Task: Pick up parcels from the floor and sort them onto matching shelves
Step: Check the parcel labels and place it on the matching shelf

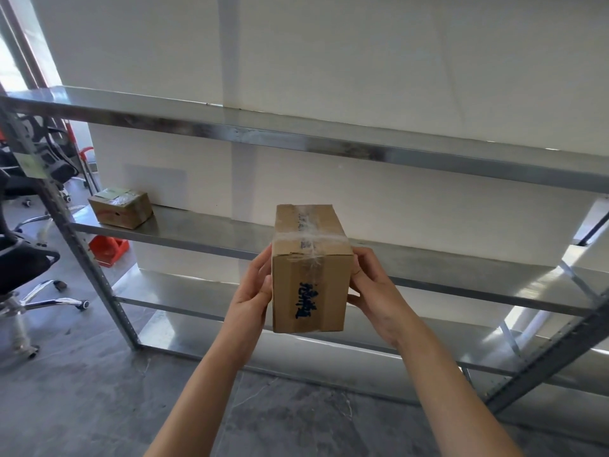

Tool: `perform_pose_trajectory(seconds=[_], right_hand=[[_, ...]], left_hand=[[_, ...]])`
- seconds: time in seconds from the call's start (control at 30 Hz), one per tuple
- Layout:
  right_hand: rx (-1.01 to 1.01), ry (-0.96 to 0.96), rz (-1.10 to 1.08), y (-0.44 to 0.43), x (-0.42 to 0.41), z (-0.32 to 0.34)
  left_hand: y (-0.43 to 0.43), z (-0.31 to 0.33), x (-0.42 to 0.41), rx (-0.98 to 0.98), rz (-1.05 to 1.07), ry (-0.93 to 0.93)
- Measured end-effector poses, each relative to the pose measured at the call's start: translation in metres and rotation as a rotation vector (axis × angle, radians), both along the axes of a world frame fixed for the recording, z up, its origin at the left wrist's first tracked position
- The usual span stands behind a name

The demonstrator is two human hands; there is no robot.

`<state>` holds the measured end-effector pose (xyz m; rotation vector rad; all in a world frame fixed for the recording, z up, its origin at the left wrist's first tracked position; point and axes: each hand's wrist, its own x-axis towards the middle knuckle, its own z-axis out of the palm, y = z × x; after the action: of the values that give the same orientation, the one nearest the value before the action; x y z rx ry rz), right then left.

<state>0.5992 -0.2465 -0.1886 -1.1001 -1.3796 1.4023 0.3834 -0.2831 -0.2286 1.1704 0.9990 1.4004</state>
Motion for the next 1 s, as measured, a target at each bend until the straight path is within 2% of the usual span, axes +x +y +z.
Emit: perform_pose_trajectory(seconds=[0.17, 0.33, 0.67, 1.0], right_hand=[[0.005, 0.024, 0.103, 0.001, 0.008, 0.001], [0.001, 0.062, 0.12, -0.002, 0.01, -0.002], [0.051, 0.108, 0.179, -0.008, 0.015, -0.002], [0.049, 0.084, 0.023, -0.022, 0.001, 0.011]], left_hand=[[0.003, 0.0, -0.007, -0.063, -0.008, -0.037], [0.001, 0.009, -0.006, -0.087, 0.013, -0.073], [-0.007, 0.008, -0.005, -0.052, 0.062, -0.158], [-0.012, 0.004, -0.002, 0.004, 0.089, -0.16]])
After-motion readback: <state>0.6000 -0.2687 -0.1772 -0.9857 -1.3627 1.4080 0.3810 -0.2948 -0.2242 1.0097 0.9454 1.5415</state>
